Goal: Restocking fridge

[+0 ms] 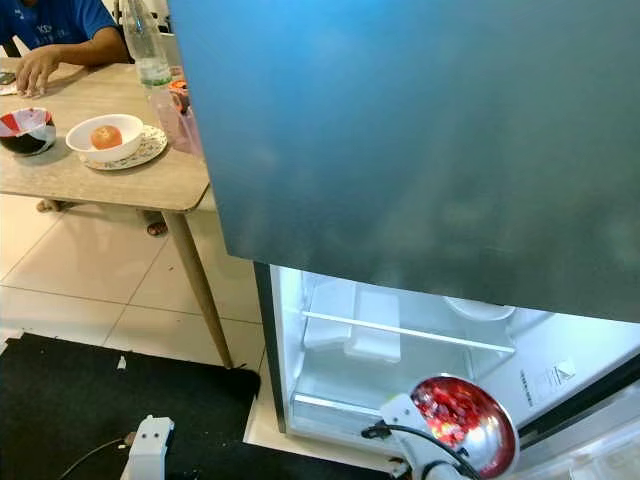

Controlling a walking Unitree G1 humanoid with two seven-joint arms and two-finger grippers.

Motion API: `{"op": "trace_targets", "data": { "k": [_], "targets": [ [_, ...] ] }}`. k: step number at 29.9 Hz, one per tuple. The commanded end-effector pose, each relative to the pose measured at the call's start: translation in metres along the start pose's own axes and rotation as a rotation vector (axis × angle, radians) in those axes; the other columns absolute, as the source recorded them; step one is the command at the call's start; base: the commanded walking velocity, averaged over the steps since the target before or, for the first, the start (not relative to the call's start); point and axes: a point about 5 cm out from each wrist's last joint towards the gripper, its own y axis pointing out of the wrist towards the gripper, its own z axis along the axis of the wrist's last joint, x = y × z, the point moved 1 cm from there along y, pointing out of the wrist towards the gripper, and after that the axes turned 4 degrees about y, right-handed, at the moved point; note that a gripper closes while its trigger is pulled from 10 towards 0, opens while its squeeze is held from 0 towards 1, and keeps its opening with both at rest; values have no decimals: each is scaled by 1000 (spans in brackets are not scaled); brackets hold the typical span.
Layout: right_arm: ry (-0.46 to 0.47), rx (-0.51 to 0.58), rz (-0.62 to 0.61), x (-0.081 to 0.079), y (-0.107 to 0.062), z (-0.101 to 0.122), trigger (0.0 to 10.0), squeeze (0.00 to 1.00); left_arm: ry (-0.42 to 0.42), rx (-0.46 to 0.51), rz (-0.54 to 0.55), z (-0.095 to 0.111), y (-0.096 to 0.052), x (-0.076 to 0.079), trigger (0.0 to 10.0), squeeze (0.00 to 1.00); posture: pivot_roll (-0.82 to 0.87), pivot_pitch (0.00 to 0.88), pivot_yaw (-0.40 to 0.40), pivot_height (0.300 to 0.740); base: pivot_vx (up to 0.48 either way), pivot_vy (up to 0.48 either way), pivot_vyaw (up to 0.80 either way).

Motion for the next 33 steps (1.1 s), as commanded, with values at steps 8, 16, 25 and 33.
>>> {"op": "trace_targets", "data": {
  "k": [8,16,25,33],
  "targets": [
    [-119,131,72,-13,7,33,10000,0,61,42,-56,18,8,12,10000,0,-31,88,0,740,0,-426,0],
    [-122,131,84,-14,7,35,10000,0,47,26,-37,9,5,9,10000,0,-31,89,1,740,0,0,0],
    [-136,127,89,-14,8,37,10000,0,46,5,-39,2,3,7,10000,0,-28,90,1,740,0,0,-674],
    [-151,143,89,-15,9,40,10000,0,52,7,-42,3,3,8,10000,0,-25,89,0,740,0,0,-500]
  ]
}}
